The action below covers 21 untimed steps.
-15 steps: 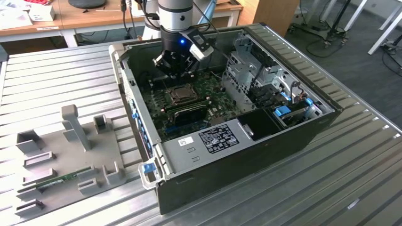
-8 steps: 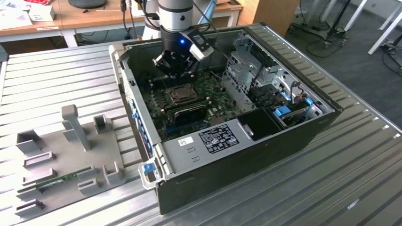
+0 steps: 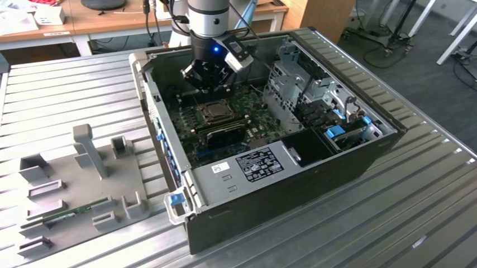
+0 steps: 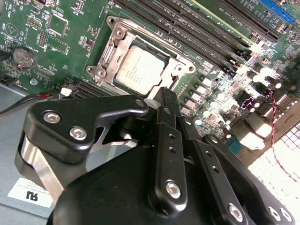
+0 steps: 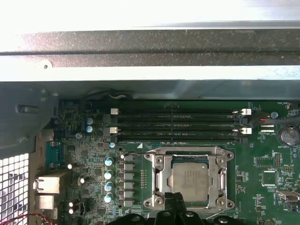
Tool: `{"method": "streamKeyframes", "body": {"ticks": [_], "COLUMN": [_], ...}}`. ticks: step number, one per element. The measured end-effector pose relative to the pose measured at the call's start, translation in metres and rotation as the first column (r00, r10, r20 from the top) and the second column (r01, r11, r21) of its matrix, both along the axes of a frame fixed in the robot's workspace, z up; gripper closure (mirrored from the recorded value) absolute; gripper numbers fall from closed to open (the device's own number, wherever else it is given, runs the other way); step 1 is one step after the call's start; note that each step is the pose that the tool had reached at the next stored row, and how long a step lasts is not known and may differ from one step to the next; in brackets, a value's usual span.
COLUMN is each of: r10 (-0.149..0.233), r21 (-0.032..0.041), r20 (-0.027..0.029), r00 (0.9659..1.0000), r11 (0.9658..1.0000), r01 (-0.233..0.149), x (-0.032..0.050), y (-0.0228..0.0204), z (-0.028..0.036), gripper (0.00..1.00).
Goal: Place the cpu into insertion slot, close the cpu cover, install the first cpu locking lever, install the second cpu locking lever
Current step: 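Install the first cpu locking lever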
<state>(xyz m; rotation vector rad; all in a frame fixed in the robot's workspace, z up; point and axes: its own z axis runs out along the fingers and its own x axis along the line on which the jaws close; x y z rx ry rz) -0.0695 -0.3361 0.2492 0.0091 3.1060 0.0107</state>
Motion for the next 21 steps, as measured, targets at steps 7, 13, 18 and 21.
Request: {"method": "streamKeyframes", "body": {"ticks": [7, 13, 18, 21], "r10": [0.000, 0.000, 0.000, 0.000], "r21": [0.0247, 0.0256, 0.0255, 0.0255], "r20": [0.0004, 0.0008, 0.0013, 0.0013], "r00": [1.0000, 1.0000, 1.0000, 1.0000], "r11": [0.9997, 0.9997, 0.9997, 0.9997], "r01": [0.000, 0.000, 0.000, 0.000], "x": [-0.0005, -0.0019, -0.0040, -0.0046], "y": [0.0000, -0.0001, 0.0000, 0.0000], "z": [0.0000, 0.0000, 0.0000, 0.0000], "gripper": [0.90, 0.90, 0.90, 0.90]}}
